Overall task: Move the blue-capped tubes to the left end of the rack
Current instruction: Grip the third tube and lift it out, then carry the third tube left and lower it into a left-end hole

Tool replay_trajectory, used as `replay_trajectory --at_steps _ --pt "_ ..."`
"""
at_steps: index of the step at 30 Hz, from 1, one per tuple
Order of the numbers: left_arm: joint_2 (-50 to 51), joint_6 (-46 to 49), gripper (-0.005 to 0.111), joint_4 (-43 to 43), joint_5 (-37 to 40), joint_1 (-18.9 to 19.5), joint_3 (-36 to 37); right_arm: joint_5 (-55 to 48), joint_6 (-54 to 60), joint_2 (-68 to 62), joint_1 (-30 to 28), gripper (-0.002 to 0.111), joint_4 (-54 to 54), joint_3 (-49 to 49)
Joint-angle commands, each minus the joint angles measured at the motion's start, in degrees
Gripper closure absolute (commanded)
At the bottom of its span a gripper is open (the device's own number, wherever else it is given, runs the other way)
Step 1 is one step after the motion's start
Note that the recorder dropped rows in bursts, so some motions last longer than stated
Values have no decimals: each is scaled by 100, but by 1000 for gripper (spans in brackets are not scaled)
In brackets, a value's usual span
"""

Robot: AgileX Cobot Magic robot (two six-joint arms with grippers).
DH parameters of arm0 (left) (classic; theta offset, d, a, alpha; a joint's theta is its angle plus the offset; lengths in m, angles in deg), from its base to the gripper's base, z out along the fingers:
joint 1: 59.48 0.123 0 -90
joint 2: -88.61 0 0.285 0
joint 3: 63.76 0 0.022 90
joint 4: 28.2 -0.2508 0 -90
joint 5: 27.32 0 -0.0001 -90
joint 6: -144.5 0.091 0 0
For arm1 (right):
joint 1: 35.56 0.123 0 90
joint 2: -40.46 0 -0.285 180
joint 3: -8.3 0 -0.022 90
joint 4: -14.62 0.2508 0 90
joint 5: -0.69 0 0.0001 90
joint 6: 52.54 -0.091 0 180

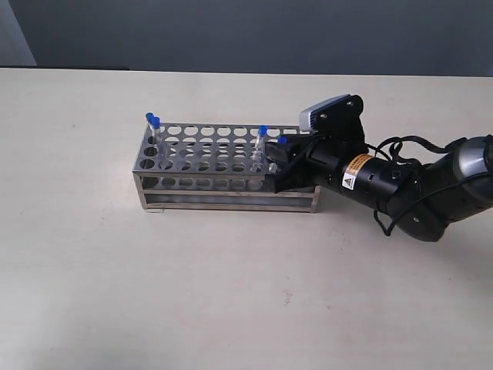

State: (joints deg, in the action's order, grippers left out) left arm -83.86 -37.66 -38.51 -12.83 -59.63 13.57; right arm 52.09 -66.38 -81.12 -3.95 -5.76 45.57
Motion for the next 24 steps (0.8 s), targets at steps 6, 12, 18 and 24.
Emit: replay_trajectory --at_steps 6,12,18,24 --pt "26 -20 106 14 -77 -39 -11 176 -35 71 -18 109 -55 -1" --pt "26 -20 106 14 -77 -39 -11 -558 -35 971 -18 109 -268 -1" --pt "26 -20 106 14 -77 -39 -11 -869 -91 2144 -8 109 -780 -174" --pt "26 -20 106 14 -77 -39 -11 -1264 -787 2178 382 109 -1382 -914"
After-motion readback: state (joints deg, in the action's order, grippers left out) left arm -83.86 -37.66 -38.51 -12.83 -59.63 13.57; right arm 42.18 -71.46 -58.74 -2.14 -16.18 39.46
